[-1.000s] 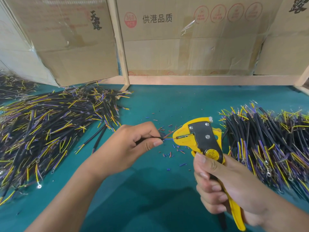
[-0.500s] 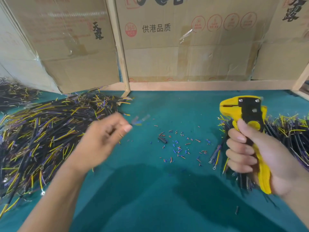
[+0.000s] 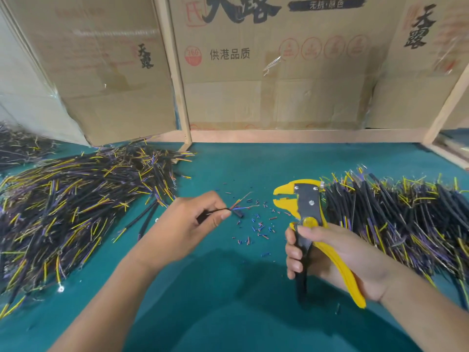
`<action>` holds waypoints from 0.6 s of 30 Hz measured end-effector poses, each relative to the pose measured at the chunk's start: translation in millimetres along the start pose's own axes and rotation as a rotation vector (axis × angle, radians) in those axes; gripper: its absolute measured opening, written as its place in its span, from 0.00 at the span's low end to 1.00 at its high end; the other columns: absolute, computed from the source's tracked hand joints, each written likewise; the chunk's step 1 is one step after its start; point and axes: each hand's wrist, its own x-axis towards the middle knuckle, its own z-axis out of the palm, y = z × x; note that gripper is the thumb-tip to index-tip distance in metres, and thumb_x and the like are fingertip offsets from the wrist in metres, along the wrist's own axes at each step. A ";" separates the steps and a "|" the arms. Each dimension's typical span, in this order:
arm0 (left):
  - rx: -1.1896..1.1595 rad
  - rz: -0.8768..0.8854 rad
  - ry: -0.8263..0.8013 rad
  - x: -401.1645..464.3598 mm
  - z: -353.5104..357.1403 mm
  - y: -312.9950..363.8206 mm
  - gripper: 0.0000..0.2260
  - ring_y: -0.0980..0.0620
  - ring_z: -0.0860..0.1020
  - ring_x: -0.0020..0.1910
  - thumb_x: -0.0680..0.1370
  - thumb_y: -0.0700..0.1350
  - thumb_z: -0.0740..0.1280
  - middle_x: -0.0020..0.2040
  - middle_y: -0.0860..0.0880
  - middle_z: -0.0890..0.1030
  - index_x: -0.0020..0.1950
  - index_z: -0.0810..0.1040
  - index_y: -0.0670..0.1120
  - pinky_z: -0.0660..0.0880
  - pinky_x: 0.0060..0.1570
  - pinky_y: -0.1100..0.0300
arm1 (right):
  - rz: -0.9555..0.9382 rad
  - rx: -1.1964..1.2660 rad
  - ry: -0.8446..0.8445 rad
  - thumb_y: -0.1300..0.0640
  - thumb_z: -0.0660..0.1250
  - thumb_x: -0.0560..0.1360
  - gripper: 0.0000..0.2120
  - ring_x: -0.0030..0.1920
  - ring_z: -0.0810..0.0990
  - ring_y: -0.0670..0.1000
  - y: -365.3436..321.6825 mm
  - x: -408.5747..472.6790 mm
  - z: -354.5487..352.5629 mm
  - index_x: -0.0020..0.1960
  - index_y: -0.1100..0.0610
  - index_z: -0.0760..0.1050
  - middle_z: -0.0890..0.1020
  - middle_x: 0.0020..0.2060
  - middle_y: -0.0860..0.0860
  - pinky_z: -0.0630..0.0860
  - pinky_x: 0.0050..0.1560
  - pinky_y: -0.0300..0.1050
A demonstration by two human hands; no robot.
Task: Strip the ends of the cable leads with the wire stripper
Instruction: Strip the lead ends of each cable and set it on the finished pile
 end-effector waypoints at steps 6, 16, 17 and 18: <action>0.013 -0.002 0.053 2.9 6.7 15.1 0.07 0.55 0.63 0.29 0.81 0.51 0.65 0.31 0.52 0.70 0.43 0.73 0.52 0.61 0.29 0.66 | 0.049 -0.112 0.045 0.55 0.73 0.75 0.12 0.39 0.74 0.60 -9.5 -9.4 20.2 0.49 0.63 0.77 0.74 0.39 0.60 0.76 0.47 0.56; 0.025 -0.002 0.043 4.5 15.4 26.2 0.09 0.56 0.63 0.29 0.81 0.50 0.64 0.32 0.52 0.69 0.44 0.74 0.46 0.58 0.30 0.70 | 0.040 -0.097 -0.035 0.54 0.75 0.74 0.14 0.39 0.74 0.59 -5.7 -9.4 24.1 0.49 0.63 0.76 0.74 0.38 0.60 0.76 0.48 0.57; 0.032 -0.002 0.044 4.4 15.9 26.4 0.09 0.56 0.63 0.29 0.81 0.50 0.64 0.32 0.52 0.69 0.44 0.74 0.46 0.58 0.30 0.70 | 0.039 -0.102 -0.037 0.53 0.75 0.74 0.14 0.38 0.74 0.59 -5.3 -9.7 25.0 0.49 0.63 0.76 0.74 0.38 0.60 0.76 0.47 0.57; 0.037 -0.002 0.044 4.3 16.6 26.5 0.09 0.56 0.63 0.29 0.81 0.50 0.64 0.32 0.52 0.69 0.44 0.74 0.47 0.58 0.30 0.70 | 0.039 -0.106 -0.036 0.53 0.75 0.74 0.14 0.38 0.74 0.59 -4.8 -9.7 25.9 0.48 0.63 0.76 0.74 0.37 0.59 0.76 0.47 0.56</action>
